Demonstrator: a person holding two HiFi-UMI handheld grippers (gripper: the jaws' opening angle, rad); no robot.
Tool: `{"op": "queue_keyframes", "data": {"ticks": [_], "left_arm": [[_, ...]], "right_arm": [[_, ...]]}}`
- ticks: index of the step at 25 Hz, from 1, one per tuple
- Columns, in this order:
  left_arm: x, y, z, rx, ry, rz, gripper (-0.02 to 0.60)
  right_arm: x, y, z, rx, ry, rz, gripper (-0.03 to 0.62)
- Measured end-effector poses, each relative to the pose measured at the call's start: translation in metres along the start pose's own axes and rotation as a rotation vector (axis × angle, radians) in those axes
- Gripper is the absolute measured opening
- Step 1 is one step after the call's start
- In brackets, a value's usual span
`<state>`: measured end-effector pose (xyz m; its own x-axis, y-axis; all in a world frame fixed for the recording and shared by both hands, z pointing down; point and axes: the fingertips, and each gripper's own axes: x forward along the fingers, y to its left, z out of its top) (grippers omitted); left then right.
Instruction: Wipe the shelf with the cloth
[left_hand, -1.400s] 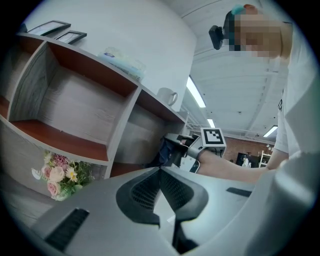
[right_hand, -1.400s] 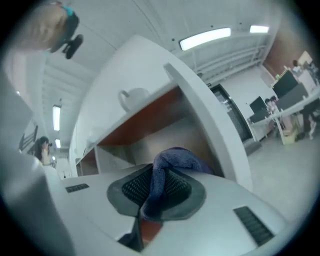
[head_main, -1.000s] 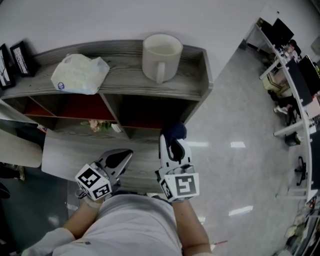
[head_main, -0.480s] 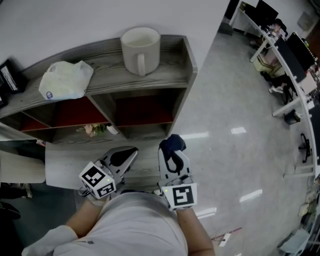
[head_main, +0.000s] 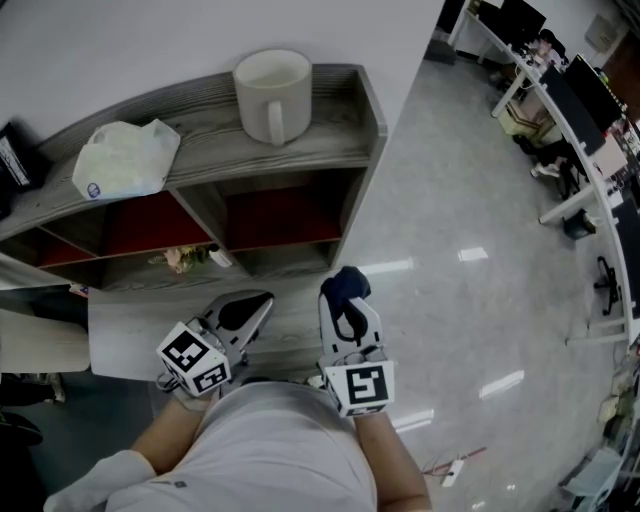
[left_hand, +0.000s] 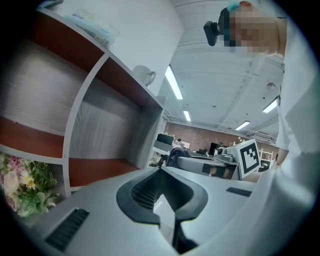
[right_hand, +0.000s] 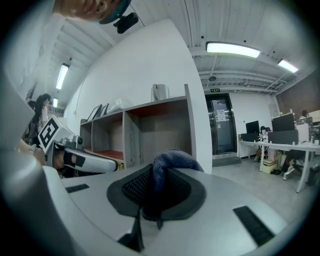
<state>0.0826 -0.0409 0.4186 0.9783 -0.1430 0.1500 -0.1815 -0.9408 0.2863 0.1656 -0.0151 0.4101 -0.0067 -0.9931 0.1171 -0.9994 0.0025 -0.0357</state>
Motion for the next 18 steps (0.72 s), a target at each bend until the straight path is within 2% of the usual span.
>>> {"op": "queue_keyframes", "data": {"ticks": [18], "left_arm": [[-0.017,0.007,-0.006,-0.008,-0.009,0.046,0.015]], "right_arm": [[0.006,0.013,-0.005,-0.002,0.011,0.040,0.054]]}}
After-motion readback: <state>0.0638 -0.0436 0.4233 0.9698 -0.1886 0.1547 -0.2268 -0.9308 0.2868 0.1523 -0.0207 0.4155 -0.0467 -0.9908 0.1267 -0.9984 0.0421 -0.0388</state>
